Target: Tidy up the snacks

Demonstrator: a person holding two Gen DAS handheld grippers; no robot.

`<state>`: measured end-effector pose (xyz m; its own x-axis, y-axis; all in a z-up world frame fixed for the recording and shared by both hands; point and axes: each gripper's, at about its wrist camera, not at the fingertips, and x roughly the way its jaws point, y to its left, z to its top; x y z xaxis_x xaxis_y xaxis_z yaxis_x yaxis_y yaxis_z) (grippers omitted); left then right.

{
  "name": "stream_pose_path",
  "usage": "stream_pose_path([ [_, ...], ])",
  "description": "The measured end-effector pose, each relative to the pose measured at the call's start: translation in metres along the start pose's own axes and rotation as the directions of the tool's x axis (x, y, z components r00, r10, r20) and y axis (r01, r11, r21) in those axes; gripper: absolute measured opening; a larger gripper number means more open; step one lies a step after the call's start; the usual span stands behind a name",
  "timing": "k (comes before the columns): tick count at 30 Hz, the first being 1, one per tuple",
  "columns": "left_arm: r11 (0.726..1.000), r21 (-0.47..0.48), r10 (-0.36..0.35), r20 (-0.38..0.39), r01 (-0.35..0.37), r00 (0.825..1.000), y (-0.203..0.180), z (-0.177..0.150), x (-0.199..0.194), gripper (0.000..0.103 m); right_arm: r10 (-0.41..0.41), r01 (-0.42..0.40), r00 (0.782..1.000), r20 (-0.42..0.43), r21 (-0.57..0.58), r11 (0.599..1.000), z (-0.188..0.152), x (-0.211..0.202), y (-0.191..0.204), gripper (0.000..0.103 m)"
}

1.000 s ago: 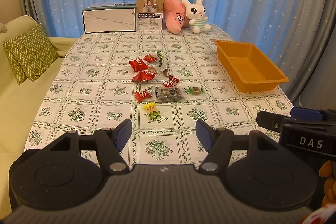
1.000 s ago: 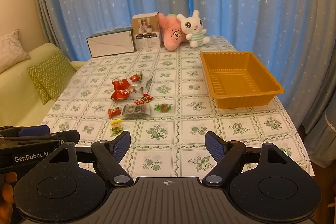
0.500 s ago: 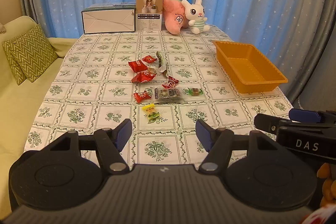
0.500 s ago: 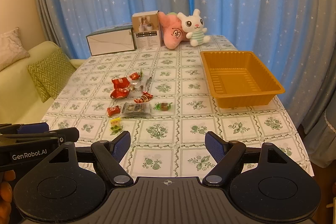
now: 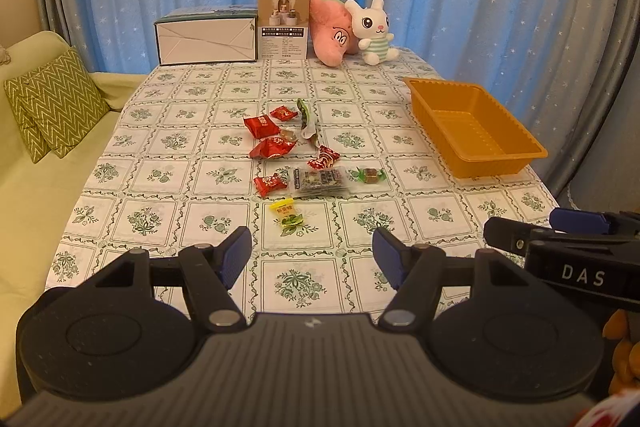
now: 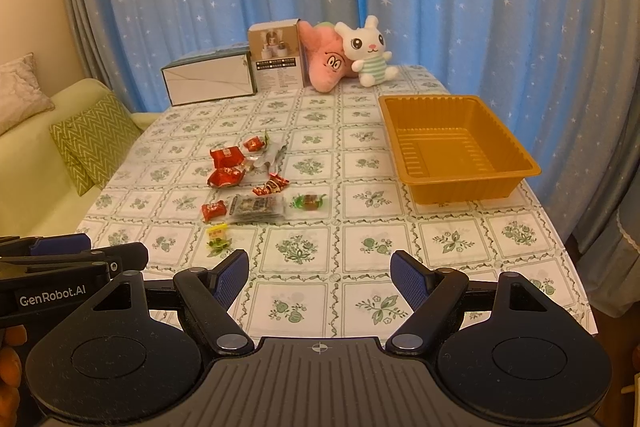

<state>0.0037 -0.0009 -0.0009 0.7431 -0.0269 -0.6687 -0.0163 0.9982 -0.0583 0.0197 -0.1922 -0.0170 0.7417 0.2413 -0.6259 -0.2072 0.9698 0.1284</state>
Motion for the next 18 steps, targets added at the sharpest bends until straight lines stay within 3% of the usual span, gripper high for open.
stream_pose_path([
  [18, 1.000, -0.003, -0.002, 0.003, 0.002, 1.000, 0.0005, -0.0009, -0.0014, 0.065, -0.001, 0.001, 1.000, -0.002, 0.002, 1.000, -0.0015, 0.0002, -0.0011, 0.078],
])
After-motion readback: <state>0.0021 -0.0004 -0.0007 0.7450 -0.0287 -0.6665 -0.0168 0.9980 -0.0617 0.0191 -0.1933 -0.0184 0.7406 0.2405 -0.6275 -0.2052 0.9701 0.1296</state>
